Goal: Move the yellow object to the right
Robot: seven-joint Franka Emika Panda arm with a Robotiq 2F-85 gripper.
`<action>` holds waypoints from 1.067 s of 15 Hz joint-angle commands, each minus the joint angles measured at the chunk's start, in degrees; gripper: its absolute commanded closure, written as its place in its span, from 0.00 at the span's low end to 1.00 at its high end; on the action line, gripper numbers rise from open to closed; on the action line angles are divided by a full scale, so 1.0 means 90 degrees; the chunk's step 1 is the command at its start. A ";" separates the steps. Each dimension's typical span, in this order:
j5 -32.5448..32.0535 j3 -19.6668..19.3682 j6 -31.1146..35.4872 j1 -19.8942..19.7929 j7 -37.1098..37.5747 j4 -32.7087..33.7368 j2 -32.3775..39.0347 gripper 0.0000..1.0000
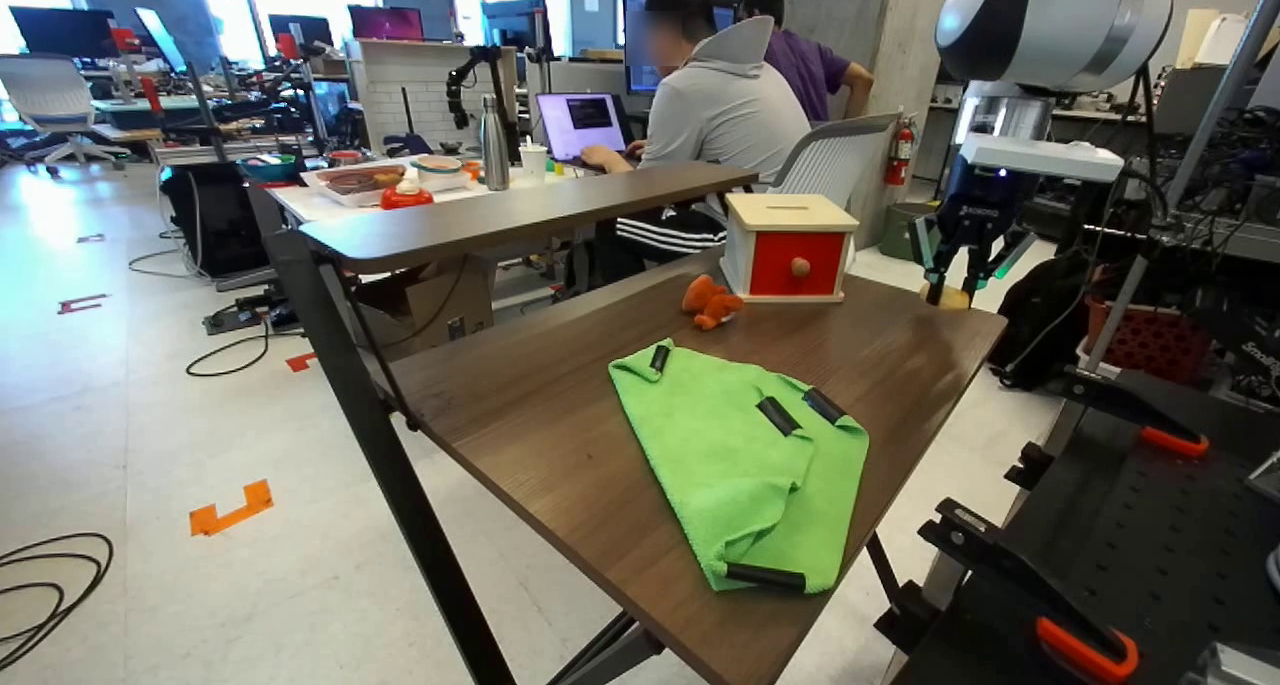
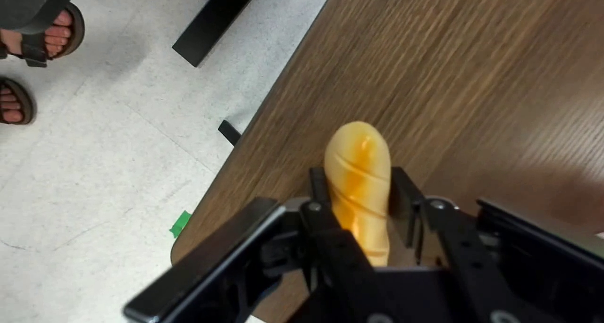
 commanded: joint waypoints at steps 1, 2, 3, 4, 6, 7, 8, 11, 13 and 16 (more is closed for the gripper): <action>-0.0187 -0.0184 -0.0210 0.0187 0.0532 0.0496 0.0397 0.90; -0.0211 -0.0204 -0.0236 0.0207 0.0622 0.0554 0.0446 0.66; -0.0262 -0.0238 -0.0249 0.0244 0.0731 0.0583 0.0482 0.40; -0.0325 -0.0270 -0.0298 0.0278 0.0824 0.0616 0.0500 0.38; -0.0430 -0.0304 -0.0430 0.0324 0.0929 0.0646 0.0503 0.24; -0.0449 -0.0301 -0.0457 0.0337 0.0936 0.0632 0.0471 0.18; -0.0484 -0.0310 -0.0483 0.0364 0.0957 0.0597 0.0413 0.09; -0.0535 -0.0256 -0.0569 0.0400 0.0827 0.0310 0.0038 0.00; -0.0521 -0.0107 -0.0609 0.0379 0.0392 -0.0222 -0.0557 0.00; -0.0996 -0.0137 -0.0599 0.0718 0.0006 -0.1127 -0.1580 0.00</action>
